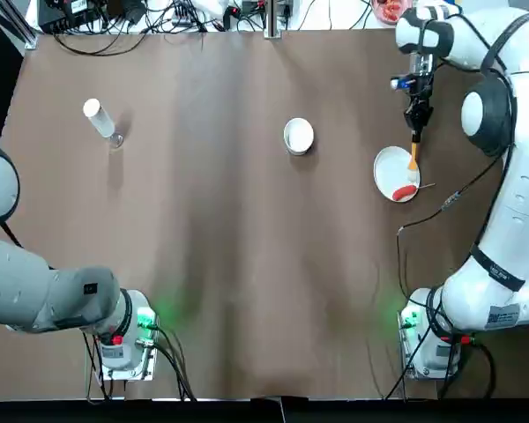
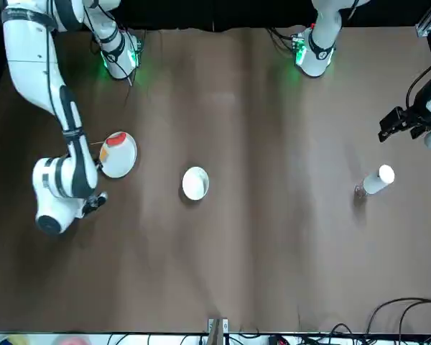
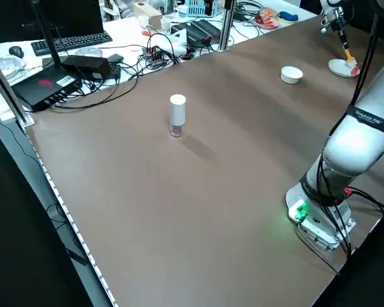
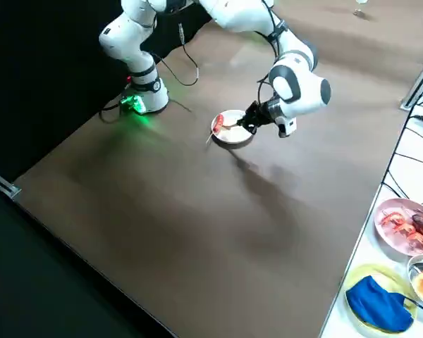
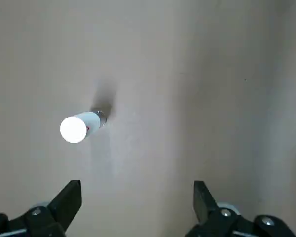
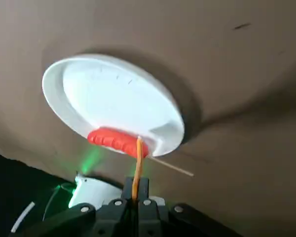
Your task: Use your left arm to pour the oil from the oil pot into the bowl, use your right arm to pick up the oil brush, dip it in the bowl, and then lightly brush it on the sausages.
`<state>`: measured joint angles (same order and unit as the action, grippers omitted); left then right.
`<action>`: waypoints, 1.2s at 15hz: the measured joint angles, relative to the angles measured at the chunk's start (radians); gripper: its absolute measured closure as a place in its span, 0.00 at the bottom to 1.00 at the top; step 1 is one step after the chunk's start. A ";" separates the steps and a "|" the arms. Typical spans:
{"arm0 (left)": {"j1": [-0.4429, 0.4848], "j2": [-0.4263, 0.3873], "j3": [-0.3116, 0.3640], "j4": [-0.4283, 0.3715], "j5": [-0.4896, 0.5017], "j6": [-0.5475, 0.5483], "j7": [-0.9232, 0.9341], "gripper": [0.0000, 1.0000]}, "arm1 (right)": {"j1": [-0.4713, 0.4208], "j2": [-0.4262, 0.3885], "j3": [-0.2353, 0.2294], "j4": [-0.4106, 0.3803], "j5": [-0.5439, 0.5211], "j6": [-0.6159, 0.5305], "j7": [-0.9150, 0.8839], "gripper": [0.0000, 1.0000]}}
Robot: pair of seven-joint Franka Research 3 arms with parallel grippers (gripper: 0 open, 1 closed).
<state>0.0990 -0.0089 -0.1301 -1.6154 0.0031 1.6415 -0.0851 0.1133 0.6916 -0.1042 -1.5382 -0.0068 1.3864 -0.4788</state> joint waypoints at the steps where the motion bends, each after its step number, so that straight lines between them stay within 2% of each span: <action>1: -0.003 0.000 0.000 0.000 0.000 0.004 0.000 0.00 | 0.020 0.000 0.000 -0.007 -0.008 -0.008 0.006 0.95; 9: -0.003 0.000 0.003 0.001 0.001 -0.013 -0.008 0.00 | 0.141 0.003 0.005 -0.060 -0.009 -0.010 0.192 0.95; 13: -0.016 0.011 -0.005 -0.001 0.125 -0.064 -0.011 0.00 | 0.205 0.003 0.009 -0.063 0.062 -0.010 0.274 0.95; 16: -0.023 0.018 -0.018 -0.001 0.139 -0.065 -0.022 0.00 | 0.214 0.003 0.007 -0.063 0.074 -0.017 0.278 0.95; 18: -0.017 0.018 -0.018 -0.001 0.124 -0.065 -0.057 0.00 | 0.188 0.003 -0.002 -0.064 0.069 -0.017 0.274 0.95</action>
<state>0.0819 0.0090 -0.1479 -1.6164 0.1275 1.5769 -0.1422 0.3015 0.6943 -0.1066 -1.6026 0.0618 1.3690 -0.2045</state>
